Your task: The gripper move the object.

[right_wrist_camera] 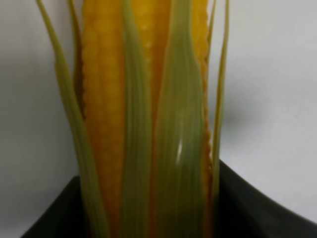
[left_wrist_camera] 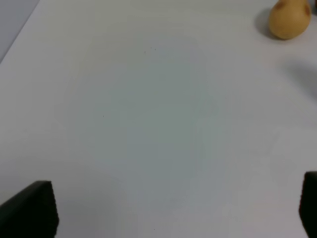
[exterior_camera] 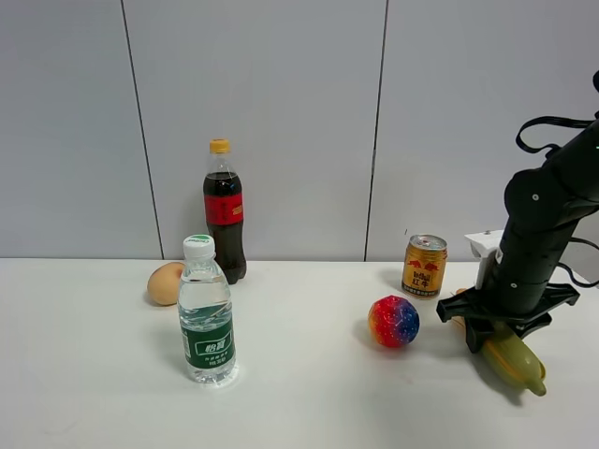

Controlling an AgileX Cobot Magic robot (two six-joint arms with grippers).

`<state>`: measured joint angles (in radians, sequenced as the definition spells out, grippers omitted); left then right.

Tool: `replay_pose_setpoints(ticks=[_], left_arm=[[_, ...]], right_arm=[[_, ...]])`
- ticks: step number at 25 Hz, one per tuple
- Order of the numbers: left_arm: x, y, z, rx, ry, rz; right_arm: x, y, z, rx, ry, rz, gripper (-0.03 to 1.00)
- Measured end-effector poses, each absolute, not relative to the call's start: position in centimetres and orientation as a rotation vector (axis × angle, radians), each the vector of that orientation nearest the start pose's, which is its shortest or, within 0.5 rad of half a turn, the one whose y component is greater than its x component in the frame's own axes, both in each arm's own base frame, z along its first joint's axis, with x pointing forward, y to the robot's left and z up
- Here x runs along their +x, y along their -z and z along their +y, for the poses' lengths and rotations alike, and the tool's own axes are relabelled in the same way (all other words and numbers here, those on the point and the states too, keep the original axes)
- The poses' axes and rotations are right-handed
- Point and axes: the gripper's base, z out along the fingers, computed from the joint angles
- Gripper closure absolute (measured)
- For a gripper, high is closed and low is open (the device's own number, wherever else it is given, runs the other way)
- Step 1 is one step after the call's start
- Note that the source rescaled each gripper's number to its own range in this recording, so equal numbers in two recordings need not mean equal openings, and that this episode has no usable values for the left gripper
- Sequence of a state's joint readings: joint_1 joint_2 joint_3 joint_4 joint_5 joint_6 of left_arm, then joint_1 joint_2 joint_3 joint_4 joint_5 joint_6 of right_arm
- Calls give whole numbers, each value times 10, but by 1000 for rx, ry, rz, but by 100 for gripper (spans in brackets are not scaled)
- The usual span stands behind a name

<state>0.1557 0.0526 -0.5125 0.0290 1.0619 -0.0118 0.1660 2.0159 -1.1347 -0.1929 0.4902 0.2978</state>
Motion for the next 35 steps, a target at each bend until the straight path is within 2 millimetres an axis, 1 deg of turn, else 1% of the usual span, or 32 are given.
replay_pose_setpoints(ticks=[9, 10, 11, 13, 14, 15, 16, 18, 21, 23, 25, 26, 29, 32, 35], left_arm=[[2, -281, 3, -175, -122, 2080], [2, -281, 3, -175, -122, 2080], [2, -281, 3, -175, -122, 2080], [2, -281, 3, -175, -122, 2080], [2, -281, 3, -176, -122, 2080], [2, -281, 3, -176, -122, 2080], [2, -281, 3, -176, -122, 2080], [2, -281, 3, -176, -122, 2080], [2, -281, 3, -176, -122, 2080], [2, -281, 3, -176, -122, 2080], [2, -281, 3, -176, -122, 2080], [2, -281, 3, -176, -122, 2080], [2, -281, 3, -176, -122, 2080], [2, -281, 3, -176, -122, 2080], [2, -281, 3, -176, -122, 2080]], right_arm=[[367, -111, 52, -55, 94, 2888, 97], [367, -111, 52, -55, 94, 2889, 95], [366, -111, 52, -55, 95, 2890, 88], [366, -111, 52, -43, 92, 2899, 61], [365, -111, 52, -32, 92, 2906, 52], [366, -112, 52, -20, 90, 2907, 46], [366, -112, 52, -18, 88, 2906, 41], [366, -113, 53, -7, 84, 2903, 38], [366, -116, 53, 8, 74, 2902, 36], [364, -124, 53, 33, 67, 2915, 36], [363, -142, 53, 49, 76, 2925, 36], [363, -157, 52, 45, 81, 2918, 36], [360, -214, 51, 6, 84, 2852, 36], [350, -283, 48, -48, 76, 2721, 36], [328, -359, 44, -102, 65, 2520, 36]])
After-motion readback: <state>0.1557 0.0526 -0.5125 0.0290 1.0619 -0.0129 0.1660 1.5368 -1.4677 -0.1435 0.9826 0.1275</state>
